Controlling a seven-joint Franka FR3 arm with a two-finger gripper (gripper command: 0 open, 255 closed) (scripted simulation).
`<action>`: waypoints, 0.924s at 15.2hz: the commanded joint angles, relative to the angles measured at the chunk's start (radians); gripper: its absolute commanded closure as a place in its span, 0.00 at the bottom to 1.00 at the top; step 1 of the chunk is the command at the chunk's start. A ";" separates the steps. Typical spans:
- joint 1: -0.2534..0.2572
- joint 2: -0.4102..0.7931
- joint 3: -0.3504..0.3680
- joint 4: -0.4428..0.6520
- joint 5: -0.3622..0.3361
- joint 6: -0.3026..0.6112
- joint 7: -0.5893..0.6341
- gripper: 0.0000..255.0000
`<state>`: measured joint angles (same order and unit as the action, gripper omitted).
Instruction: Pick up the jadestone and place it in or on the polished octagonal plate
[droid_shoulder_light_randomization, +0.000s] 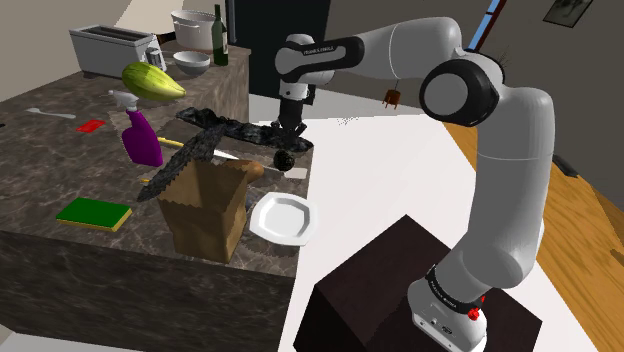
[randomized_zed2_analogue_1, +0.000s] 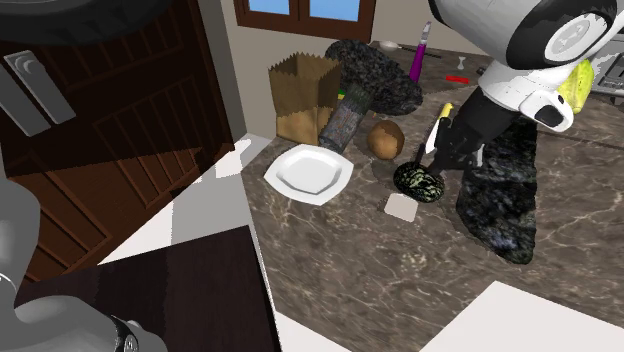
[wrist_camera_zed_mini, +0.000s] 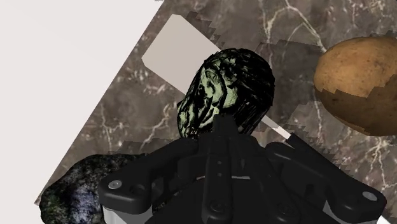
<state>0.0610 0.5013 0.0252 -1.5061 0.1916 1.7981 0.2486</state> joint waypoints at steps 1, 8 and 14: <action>0.000 0.000 0.000 0.000 0.000 0.000 0.000 1.00; 0.230 -0.304 -0.043 -0.441 -0.396 0.401 0.357 0.00; 0.222 -0.256 -0.048 -0.468 -0.404 0.477 0.362 0.00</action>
<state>0.2837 0.2372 -0.0221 -1.9698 -0.2104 2.2614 0.6083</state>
